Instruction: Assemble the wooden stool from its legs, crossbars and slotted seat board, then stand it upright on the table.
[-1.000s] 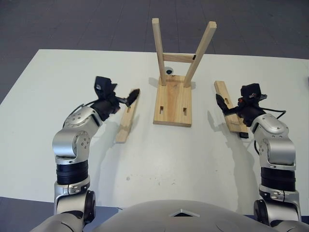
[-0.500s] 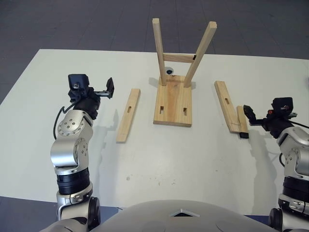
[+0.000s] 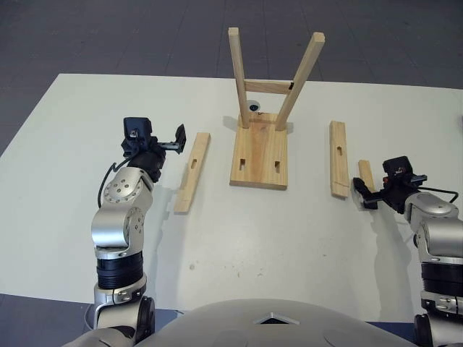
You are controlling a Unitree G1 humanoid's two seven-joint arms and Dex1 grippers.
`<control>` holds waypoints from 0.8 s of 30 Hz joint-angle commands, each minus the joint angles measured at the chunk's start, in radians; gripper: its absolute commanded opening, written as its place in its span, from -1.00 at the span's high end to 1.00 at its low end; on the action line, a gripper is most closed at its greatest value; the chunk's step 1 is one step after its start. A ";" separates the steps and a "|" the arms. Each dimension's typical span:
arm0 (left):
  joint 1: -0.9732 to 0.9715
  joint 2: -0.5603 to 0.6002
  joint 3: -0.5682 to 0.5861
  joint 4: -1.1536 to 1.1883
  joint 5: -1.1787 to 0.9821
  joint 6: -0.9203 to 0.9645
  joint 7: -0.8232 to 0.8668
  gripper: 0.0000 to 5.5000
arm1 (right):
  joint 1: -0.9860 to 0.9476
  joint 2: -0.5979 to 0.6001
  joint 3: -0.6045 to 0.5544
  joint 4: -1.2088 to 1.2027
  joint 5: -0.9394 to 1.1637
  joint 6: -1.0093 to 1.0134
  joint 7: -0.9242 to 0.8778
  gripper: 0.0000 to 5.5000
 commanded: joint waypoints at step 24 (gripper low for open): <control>0.004 -0.005 -0.023 0.012 0.044 -0.014 0.012 -0.96 | 0.039 0.120 -0.058 -0.002 0.113 0.281 -0.087 0.45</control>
